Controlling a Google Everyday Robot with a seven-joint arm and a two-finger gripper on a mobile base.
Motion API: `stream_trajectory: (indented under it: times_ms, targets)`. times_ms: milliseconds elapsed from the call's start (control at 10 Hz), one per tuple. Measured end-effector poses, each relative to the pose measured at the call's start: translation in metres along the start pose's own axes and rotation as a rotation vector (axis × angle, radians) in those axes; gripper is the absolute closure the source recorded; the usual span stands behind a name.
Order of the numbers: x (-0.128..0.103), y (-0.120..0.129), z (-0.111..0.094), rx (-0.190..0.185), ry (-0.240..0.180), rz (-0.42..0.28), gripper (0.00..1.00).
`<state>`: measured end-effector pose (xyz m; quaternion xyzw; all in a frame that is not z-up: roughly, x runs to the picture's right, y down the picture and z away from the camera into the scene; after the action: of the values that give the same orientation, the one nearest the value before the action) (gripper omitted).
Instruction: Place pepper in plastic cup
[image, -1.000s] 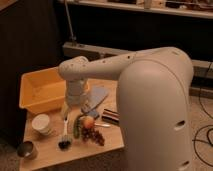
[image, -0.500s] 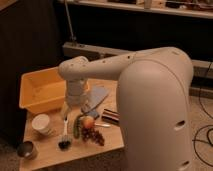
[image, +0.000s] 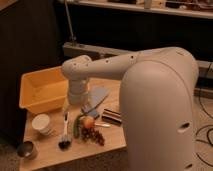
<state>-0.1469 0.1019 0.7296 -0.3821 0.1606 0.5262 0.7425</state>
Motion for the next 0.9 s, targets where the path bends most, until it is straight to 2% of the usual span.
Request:
stream_trajectory:
  times_ms: [100, 400, 700, 900]
  targets:
    - [-0.006, -0.004, -0.003, 0.005, -0.027, 0.016, 0.20]
    - [-0.020, 0.002, -0.001, 0.009, -0.062, 0.011, 0.20]
    - [-0.032, 0.013, 0.016, 0.010, -0.073, -0.012, 0.20]
    - [-0.040, 0.015, 0.031, -0.010, -0.088, -0.022, 0.20]
